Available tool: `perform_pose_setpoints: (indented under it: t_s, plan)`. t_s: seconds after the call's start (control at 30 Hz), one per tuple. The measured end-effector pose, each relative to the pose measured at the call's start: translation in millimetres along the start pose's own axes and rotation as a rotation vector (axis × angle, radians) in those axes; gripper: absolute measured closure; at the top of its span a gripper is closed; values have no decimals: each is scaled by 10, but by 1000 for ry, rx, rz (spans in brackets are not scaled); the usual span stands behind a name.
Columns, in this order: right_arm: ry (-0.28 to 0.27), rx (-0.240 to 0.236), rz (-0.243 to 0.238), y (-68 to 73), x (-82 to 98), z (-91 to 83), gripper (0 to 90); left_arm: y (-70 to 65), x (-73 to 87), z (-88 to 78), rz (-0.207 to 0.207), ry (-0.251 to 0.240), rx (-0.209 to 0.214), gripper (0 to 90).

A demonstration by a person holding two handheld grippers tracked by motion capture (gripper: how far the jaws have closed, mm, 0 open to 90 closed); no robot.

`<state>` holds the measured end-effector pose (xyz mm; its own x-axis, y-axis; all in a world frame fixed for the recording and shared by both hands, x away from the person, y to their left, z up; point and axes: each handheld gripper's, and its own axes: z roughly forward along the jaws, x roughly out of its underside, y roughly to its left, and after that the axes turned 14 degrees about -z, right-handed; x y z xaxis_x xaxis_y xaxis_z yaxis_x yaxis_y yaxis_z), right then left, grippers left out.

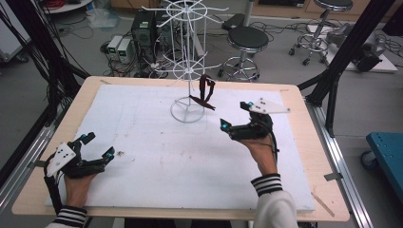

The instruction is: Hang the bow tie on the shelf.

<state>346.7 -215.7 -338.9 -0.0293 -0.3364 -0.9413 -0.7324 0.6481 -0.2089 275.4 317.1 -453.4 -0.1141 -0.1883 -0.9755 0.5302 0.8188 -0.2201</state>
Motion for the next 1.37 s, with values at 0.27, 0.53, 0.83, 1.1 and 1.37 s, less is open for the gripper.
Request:
perform_pose_setpoints:
  t_s: [0.27, 0.53, 0.83, 1.1, 1.37]
  plan:
    - [-63, 86, -8, 36, 424, -552, 7, 6, 4, -14, -9, -14, 3, 76]
    - [-100, 154, 13, 127, 875, -813, 7, 6, 5, -15, -9, -15, 0, 76]
    - [-161, 229, 22, 223, 1179, -820, 6, 5, 4, -15, -9, -15, -2, 76]
    - [-167, 266, 33, 256, 1351, -807, 6, 6, 3, -15, -7, -15, -5, 76]
    - [-178, 277, 55, 236, 1382, -824, 6, 5, 6, -17, -8, -18, -4, 76]
